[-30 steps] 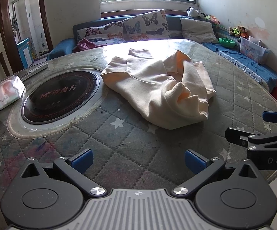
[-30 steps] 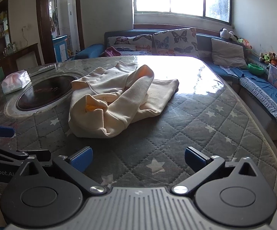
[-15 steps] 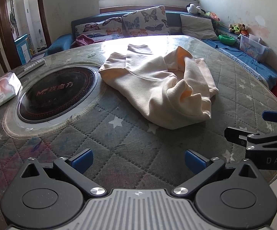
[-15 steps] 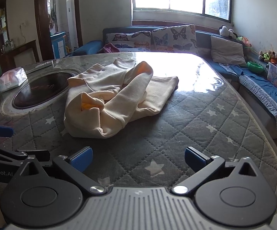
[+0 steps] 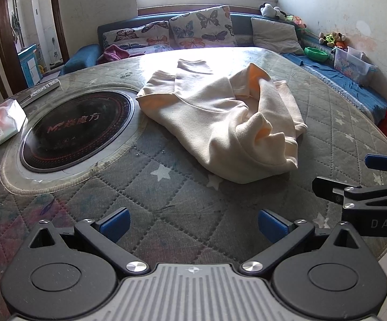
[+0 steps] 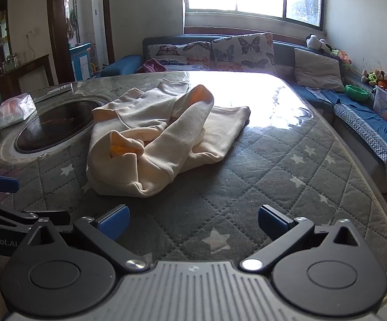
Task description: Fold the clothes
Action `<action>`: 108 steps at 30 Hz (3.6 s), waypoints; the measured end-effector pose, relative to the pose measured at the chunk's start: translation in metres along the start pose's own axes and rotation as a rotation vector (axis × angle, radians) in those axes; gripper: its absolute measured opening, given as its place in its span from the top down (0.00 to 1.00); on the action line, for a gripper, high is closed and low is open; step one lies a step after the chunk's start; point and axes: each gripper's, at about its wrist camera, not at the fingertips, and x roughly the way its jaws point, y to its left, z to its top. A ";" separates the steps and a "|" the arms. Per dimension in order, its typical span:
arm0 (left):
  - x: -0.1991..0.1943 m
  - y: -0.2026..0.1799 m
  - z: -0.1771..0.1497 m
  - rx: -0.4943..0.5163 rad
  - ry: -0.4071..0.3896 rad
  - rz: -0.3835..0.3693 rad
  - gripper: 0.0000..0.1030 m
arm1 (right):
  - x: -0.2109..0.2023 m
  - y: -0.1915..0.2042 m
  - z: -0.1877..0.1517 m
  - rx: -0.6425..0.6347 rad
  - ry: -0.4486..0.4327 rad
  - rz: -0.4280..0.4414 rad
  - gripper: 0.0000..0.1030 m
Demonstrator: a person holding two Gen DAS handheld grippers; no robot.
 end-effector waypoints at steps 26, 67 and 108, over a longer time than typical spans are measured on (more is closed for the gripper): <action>0.017 0.010 0.029 0.006 0.007 -0.021 0.00 | 0.021 -0.011 0.034 -0.022 -0.016 0.033 0.01; 0.103 -0.018 0.116 0.190 -0.026 -0.265 0.90 | 0.148 -0.053 0.143 -0.045 0.005 0.154 0.93; 0.043 0.026 0.099 0.127 -0.130 -0.154 0.61 | 0.001 -0.114 0.022 0.043 -0.021 -0.219 0.57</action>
